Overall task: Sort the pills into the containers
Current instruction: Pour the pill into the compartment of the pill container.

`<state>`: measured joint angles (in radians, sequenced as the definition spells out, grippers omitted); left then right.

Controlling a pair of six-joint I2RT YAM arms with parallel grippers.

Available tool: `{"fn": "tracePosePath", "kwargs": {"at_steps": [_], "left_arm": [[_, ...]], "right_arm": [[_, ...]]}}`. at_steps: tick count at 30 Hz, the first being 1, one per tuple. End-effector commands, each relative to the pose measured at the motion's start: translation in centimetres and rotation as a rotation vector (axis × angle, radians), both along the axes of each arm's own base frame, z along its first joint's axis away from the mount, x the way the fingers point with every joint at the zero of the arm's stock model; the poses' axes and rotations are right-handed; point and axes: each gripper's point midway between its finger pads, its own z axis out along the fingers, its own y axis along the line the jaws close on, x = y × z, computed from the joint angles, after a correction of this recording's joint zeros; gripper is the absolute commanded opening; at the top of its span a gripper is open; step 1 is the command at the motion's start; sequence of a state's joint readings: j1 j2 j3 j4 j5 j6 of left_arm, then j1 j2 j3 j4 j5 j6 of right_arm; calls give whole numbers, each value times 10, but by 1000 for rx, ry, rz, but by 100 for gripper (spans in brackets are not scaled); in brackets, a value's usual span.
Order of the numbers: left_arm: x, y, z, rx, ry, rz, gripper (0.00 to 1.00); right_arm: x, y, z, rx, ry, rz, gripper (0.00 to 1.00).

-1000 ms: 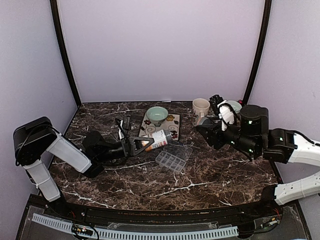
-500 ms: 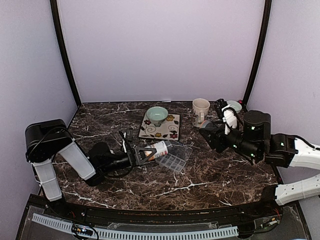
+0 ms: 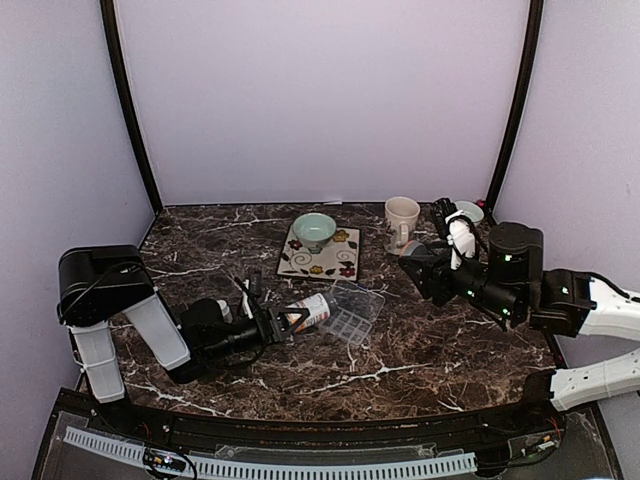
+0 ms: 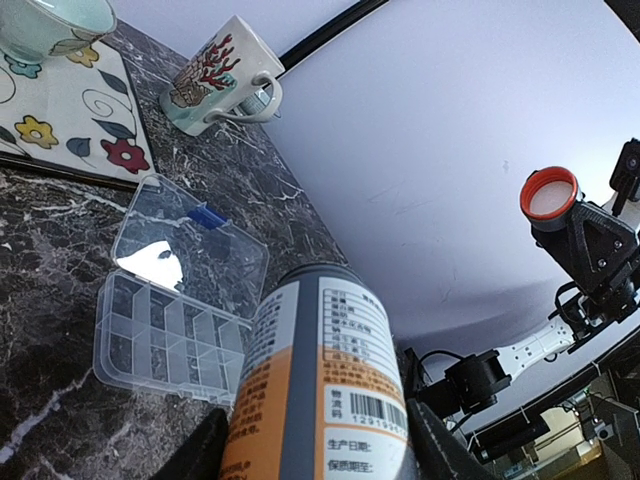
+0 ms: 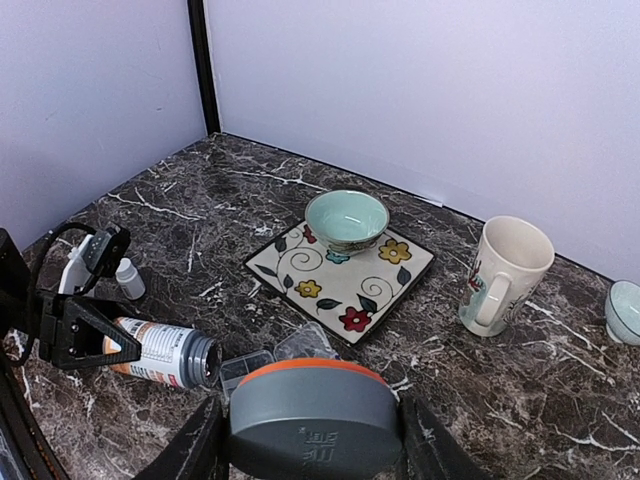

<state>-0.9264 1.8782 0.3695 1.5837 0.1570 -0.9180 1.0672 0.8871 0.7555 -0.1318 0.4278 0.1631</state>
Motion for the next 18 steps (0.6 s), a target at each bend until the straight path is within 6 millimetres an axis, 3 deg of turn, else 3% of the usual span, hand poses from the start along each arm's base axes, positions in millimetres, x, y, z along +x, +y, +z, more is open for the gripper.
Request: {"fn": "tracePosePath", "kwargs": {"at_steps": [1, 18], "left_arm": [[2, 6, 33, -103, -101, 45, 0], [6, 4, 14, -39, -68, 79, 0]], "right_arm": [[2, -4, 12, 62, -23, -20, 15], [1, -4, 13, 56, -20, -17, 15]]}}
